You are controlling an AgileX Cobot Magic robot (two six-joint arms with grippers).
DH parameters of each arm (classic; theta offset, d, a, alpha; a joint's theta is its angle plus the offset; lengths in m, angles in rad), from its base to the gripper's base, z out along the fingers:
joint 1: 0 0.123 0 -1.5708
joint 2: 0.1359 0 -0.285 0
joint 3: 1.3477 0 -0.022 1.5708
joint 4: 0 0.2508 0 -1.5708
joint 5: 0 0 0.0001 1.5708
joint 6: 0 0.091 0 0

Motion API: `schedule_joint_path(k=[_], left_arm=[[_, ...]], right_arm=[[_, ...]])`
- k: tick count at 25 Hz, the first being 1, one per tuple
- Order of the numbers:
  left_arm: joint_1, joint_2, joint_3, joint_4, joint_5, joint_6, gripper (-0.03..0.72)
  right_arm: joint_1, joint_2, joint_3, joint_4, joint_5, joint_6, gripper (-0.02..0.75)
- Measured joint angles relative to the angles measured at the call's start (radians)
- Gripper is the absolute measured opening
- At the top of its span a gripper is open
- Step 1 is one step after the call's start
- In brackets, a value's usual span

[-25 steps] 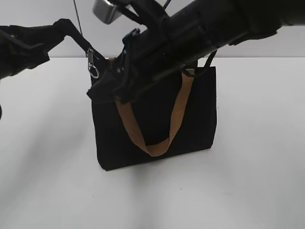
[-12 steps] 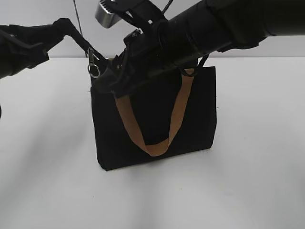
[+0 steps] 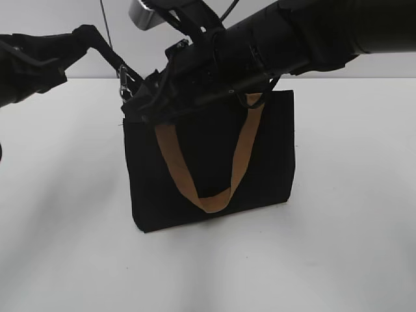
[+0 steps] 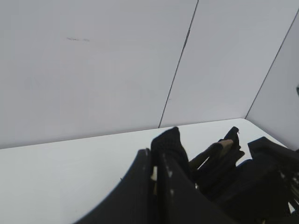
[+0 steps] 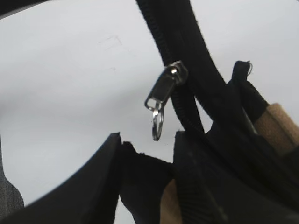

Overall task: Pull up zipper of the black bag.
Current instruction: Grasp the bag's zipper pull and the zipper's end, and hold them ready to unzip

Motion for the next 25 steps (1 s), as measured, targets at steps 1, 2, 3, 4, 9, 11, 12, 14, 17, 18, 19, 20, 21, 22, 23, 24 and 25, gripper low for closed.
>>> schedule_joint_path(k=[1,2,3,4,9,11,12,14,17,18,19,20,21,22,23,24,25], left_arm=[[0.000,0.000,0.000,0.000,0.000,0.000,0.000],[0.000,0.000,0.000,0.000,0.000,-0.001,0.000],[0.000,0.000,0.000,0.000,0.000,-0.001,0.000],[0.000,0.000,0.000,0.000,0.000,-0.001,0.000],[0.000,0.000,0.000,0.000,0.000,-0.001,0.000],[0.000,0.000,0.000,0.000,0.000,-0.001,0.000],[0.000,0.000,0.000,0.000,0.000,-0.001,0.000],[0.000,0.000,0.000,0.000,0.001,-0.001,0.000],[0.000,0.000,0.000,0.000,0.001,-0.001,0.000],[0.000,0.000,0.000,0.000,0.001,-0.001,0.000],[0.000,0.000,0.000,0.000,0.001,-0.001,0.000],[0.000,0.000,0.000,0.000,0.001,-0.001,0.000],[0.000,0.000,0.000,0.000,0.002,-0.001,0.000],[0.000,0.000,0.000,0.000,0.006,-0.001,0.000],[0.000,0.000,0.000,0.000,0.009,-0.001,0.000],[0.000,0.000,0.000,0.000,0.011,-0.001,0.000],[0.000,0.000,0.000,0.002,0.014,-0.001,0.000]], right_arm=[[0.000,0.000,0.000,0.003,0.000,-0.001,0.306],[0.000,0.000,0.000,0.003,0.000,-0.001,0.286],[0.000,0.000,0.000,0.003,0.002,-0.001,0.272],[0.000,0.000,0.000,0.004,0.004,-0.001,0.259],[0.000,0.000,0.000,0.005,0.015,-0.002,0.241],[0.000,0.000,0.000,0.005,0.007,-0.002,0.242],[0.000,0.000,0.000,0.007,0.000,-0.002,0.241],[0.000,0.000,0.000,0.015,-0.005,-0.002,0.240],[0.000,0.000,0.000,0.039,-0.006,-0.002,0.239],[0.000,0.000,0.000,0.045,-0.006,-0.002,0.239],[0.000,0.000,0.000,0.048,-0.007,-0.002,0.237],[0.000,0.000,0.000,0.049,-0.007,-0.002,0.230],[0.000,0.000,0.000,0.050,-0.008,-0.002,0.208],[0.000,0.000,0.000,0.051,-0.008,-0.002,0.172],[0.000,0.000,0.000,0.051,-0.008,-0.002,0.124],[0.000,0.000,0.000,0.051,-0.008,-0.002,0.081],[0.000,0.000,0.000,0.051,-0.008,-0.002,0.031]])
